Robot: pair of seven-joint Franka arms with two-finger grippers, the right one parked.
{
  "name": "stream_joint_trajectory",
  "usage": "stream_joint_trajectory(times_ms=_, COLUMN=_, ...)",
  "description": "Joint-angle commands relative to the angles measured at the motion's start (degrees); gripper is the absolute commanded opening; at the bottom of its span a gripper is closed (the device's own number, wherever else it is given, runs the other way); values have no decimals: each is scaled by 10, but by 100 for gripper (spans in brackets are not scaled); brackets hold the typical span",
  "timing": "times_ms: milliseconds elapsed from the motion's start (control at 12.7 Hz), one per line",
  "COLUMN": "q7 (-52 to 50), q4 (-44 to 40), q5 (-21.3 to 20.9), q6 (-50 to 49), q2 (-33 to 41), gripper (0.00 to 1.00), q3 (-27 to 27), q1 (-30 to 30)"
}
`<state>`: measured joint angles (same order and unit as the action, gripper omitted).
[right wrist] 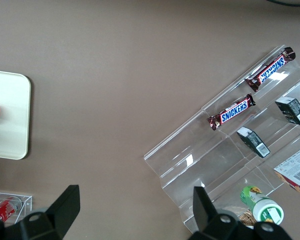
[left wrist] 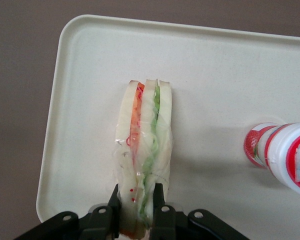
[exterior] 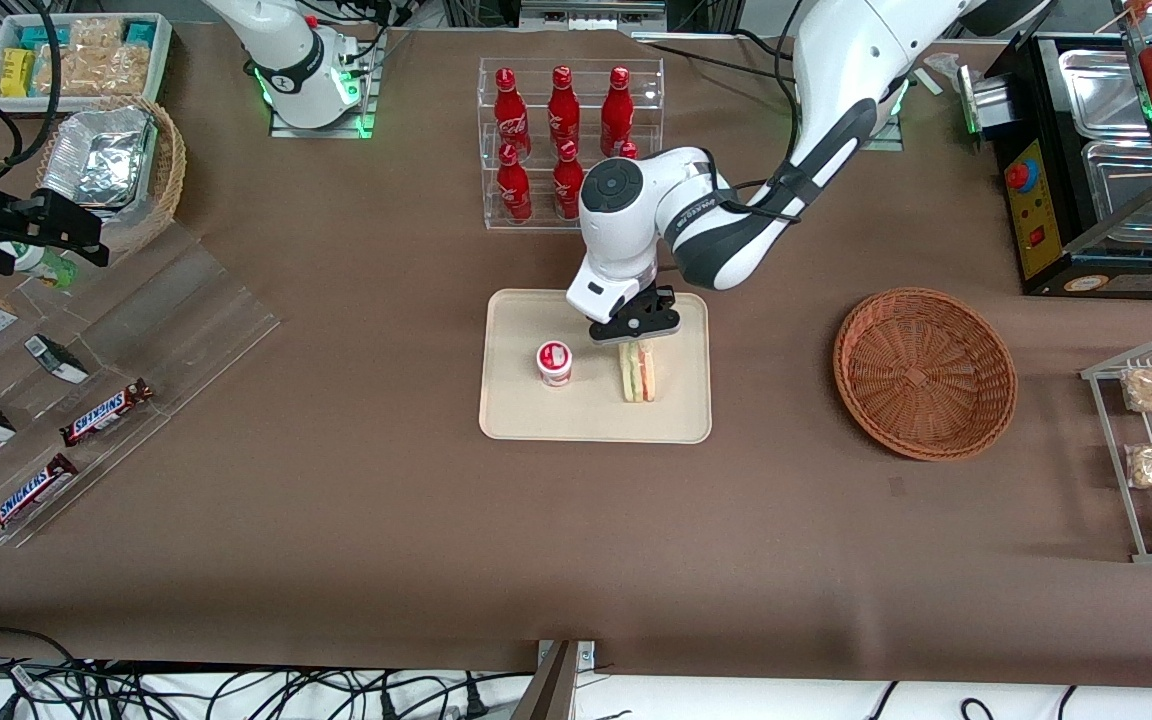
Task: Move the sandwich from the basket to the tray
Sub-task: 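Lower the held sandwich onto the tray with the left gripper, then open the left gripper to release the sandwich on the tray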
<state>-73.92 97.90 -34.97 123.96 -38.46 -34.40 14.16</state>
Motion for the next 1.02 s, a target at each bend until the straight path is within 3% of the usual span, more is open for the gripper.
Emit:
stream_joint_trajectory(times_ms=0, q7=-13, q4=-3, q5=-17, q6=-2, q2=-6, gripper=61, q3=4, q1=9)
stream_joint_trajectory(times_ms=157, q7=-12, q4=-3, q5=-18, q6=-3, q2=-6, gripper=100, q3=5, q1=9)
stream_joint_trajectory(times_ms=550, q7=-11, q4=-24, q5=-5, q6=-8, q2=21, gripper=100, q3=-3, q1=-17)
stream_joint_trajectory(times_ms=943, q7=36, q4=-57, q5=94, q6=-70, q2=91, gripper=100, q3=-15, q1=-56)
